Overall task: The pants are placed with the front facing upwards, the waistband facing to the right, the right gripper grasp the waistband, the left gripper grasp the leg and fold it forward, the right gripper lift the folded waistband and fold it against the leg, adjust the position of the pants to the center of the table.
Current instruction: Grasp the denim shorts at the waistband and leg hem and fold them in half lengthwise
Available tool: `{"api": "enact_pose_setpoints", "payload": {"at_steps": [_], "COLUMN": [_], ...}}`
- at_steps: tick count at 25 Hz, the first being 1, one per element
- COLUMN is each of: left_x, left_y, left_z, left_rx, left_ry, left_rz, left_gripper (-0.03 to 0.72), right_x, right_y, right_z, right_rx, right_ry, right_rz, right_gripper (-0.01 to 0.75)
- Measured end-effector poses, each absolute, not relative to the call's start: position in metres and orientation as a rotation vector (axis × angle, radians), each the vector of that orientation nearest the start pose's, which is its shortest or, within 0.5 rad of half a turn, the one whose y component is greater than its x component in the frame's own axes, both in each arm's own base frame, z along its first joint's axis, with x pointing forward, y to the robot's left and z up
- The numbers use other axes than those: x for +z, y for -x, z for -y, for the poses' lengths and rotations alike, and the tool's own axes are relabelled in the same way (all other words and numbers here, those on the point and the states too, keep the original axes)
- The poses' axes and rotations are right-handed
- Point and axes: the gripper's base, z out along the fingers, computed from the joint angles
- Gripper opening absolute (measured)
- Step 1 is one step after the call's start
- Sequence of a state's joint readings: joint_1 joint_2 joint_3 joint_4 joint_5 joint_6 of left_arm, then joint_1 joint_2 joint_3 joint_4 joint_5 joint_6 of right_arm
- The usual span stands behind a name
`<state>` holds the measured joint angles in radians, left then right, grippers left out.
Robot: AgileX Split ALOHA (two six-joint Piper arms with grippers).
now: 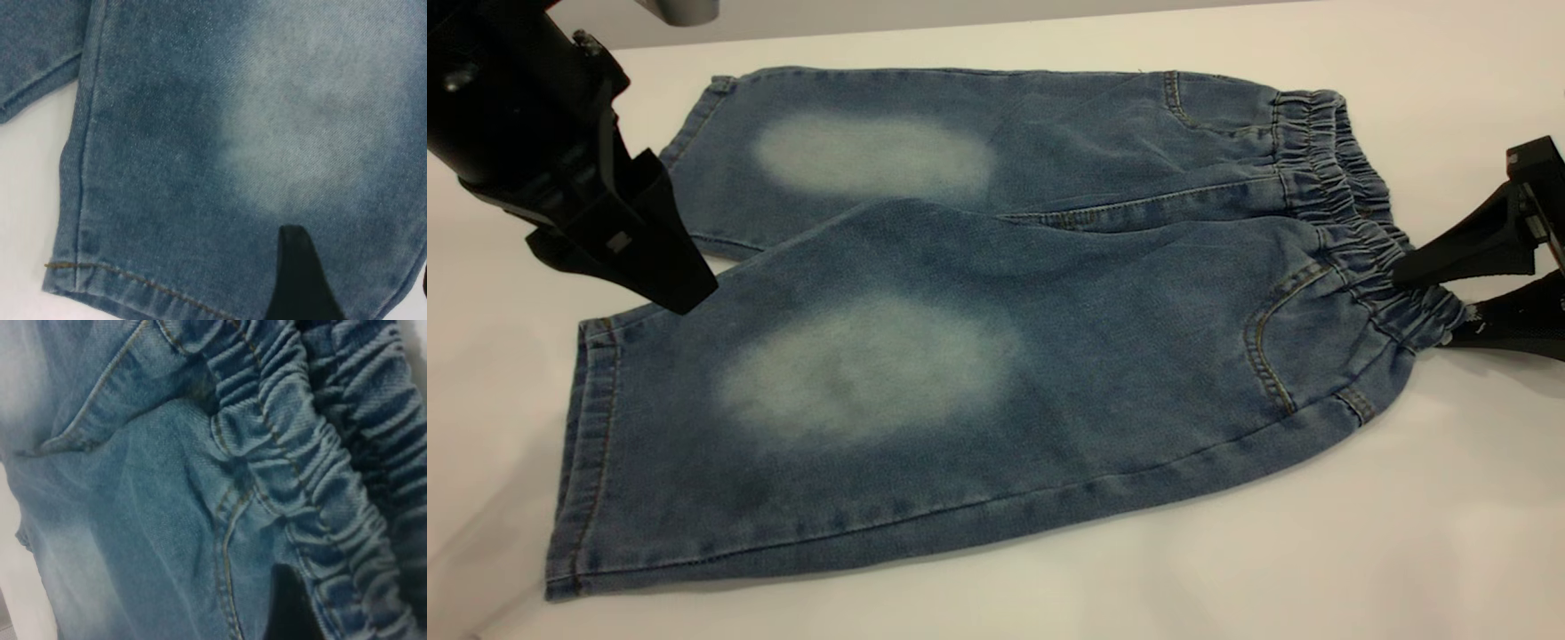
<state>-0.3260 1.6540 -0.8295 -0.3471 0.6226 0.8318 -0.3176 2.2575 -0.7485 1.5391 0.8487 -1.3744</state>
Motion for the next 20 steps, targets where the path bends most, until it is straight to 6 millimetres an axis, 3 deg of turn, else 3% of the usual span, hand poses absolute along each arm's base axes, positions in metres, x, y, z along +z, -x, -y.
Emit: {"api": "enact_pose_setpoints", "payload": {"at_steps": [7,13,20], "left_x": [0.162,0.162,0.162], "left_y": [-0.263,-0.262,-0.26], "left_z": [0.108,0.108,0.107], "left_rx": [-0.249,-0.253,-0.256], "left_ry": [-1.245,-1.245,-1.277], "left_rz": [-2.589,-2.592,-2.607], "left_gripper": [0.391,0.391,0.391], "right_x": [0.008,0.002,0.0], "right_y": [-0.285,-0.283,-0.281], "right_z": [0.019,0.013,0.015], "right_rx": [1.23,1.263,1.224], "right_ry": [-0.597,-0.585,-0.573], "right_rz": [-2.627,-2.64,-2.673], "right_gripper": [0.368,0.317,0.102]}}
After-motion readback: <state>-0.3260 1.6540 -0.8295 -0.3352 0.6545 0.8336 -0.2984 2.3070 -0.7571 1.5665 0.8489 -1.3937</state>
